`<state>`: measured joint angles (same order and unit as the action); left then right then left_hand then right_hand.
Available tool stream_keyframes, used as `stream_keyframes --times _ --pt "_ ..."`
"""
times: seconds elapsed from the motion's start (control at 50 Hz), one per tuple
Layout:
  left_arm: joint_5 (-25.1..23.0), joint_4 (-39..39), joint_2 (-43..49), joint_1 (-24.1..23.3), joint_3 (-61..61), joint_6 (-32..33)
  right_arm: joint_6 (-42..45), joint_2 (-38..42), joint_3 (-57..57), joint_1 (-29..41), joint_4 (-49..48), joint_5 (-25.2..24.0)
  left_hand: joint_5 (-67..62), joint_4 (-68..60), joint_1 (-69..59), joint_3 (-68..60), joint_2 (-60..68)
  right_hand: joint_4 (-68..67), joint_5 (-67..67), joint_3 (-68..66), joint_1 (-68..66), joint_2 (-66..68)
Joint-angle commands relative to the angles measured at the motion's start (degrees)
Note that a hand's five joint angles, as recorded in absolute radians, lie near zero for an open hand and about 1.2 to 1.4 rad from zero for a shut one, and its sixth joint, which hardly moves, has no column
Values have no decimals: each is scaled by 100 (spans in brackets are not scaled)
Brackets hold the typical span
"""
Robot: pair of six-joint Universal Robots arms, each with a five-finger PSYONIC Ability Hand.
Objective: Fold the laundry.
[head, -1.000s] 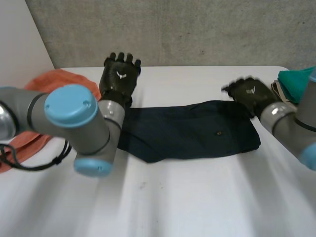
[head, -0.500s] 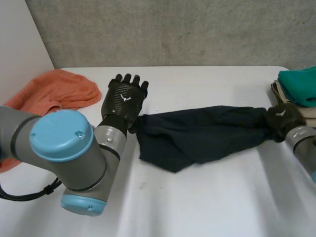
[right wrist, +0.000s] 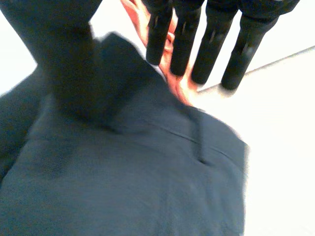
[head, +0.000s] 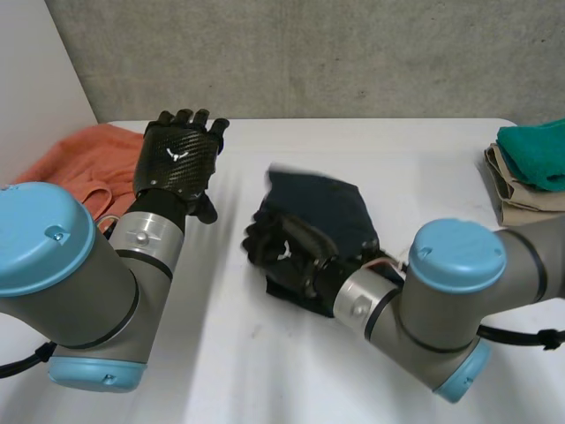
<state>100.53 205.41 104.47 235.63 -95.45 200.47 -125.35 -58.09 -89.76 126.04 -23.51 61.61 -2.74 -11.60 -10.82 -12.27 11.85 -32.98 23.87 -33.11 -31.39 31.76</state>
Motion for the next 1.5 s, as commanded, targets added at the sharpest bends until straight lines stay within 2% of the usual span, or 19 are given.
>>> stream_keyframes --times 0.02,0.06,0.1,0.22,0.28,0.3,0.36,0.44,0.56,0.64,0.78,0.9,1.02,1.08,1.2,1.32,1.4,1.44,1.5 --pt "-16 16 47 0 175 -8 -505 -174 -217 -140 4 -70 274 160 82 227 -185 2298 -2387 2311 2139 -2176" --pt "-16 17 99 -53 395 -16 -1093 -535 -279 -333 4 -70 274 160 82 227 -185 2298 -2387 2311 2139 -2176" --pt "-33 8 230 -131 684 -51 -2401 -1194 -375 -685 22 -52 274 160 82 227 -185 2298 -2387 2311 2139 -2176" --pt "-51 -150 855 -597 1545 -104 -5494 -1951 -429 -1492 83 -44 274 160 82 227 -185 2298 -2387 2311 2139 -2176" --pt "-69 -448 1285 -764 2099 -122 -5895 -2109 -359 -1941 364 -61 274 160 82 227 -185 2298 -2387 2311 2139 -2176" --pt "-69 -536 1416 -799 2257 -139 -5887 -2162 -271 -2256 678 -61 274 160 82 227 -185 2298 -2387 2311 2139 -2176" --pt "-77 -949 1926 -993 2872 -323 -5852 -2032 -16 -2522 1146 -79 274 160 82 227 -185 2298 -2387 2311 2139 -2176" --pt "-60 -1608 2498 -1072 3497 -736 -5650 -1286 712 -2523 1892 -114 274 160 82 227 -185 2298 -2387 2311 2139 -2176" --pt "-7 -2356 3000 -1090 3841 -1045 -4545 155 2144 -2436 3219 -324 253 139 61 206 -163 2298 -2387 2311 2139 -2176" --pt "115 -2645 3131 -1090 3850 -1045 -4068 789 2603 -2198 3519 -536 253 139 61 205 -163 2298 -2387 2311 2139 -2176" --pt "257 -3270 3333 -1046 3832 -1001 -3866 1510 2946 -2005 3547 -562 219 105 27 172 -130 2298 -2387 2311 2139 -2176" --pt "265 -3490 3474 -967 3753 -913 -3339 1722 3026 -2004 3520 -431 236 122 44 189 -146 2298 -2387 2311 2139 -2176" --pt "239 -3508 3501 -853 3683 -763 -2216 1696 2885 -1987 3546 157 236 122 44 189 -146 2298 -2387 2311 2139 -2176" --pt "187 -3491 3475 -896 3656 -781 -1863 1652 2736 -1978 3555 255 253 138 61 205 -163 2298 -2387 2311 2139 -2176" --pt "90 -3245 2877 -914 3595 -799 -1984 1223 2394 -1969 3407 282 274 160 82 227 -185 2298 -2387 2311 2139 -2176" --pt "-454 -2726 2078 -844 3515 -746 -2204 282 1629 -1951 2449 448 274 160 82 227 -185 2298 -2387 2311 2139 -2176" --pt "-1377 -2743 1506 -615 3480 -781 -2239 -586 551 -1943 1572 650 253 139 61 205 -163 2298 -2387 2311 2139 -2176" --pt "-2236 -2953 1129 -466 3402 -869 -2248 -1063 -84 -1943 1201 624 36 -79 -156 -12 54 2298 -2387 2311 2139 -2176" --pt "-2746 -3138 909 -405 3349 -1000 -2248 -1510 -987 -1925 675 598 17 -97 -175 -30 72 2298 -2387 2311 2139 -2176"
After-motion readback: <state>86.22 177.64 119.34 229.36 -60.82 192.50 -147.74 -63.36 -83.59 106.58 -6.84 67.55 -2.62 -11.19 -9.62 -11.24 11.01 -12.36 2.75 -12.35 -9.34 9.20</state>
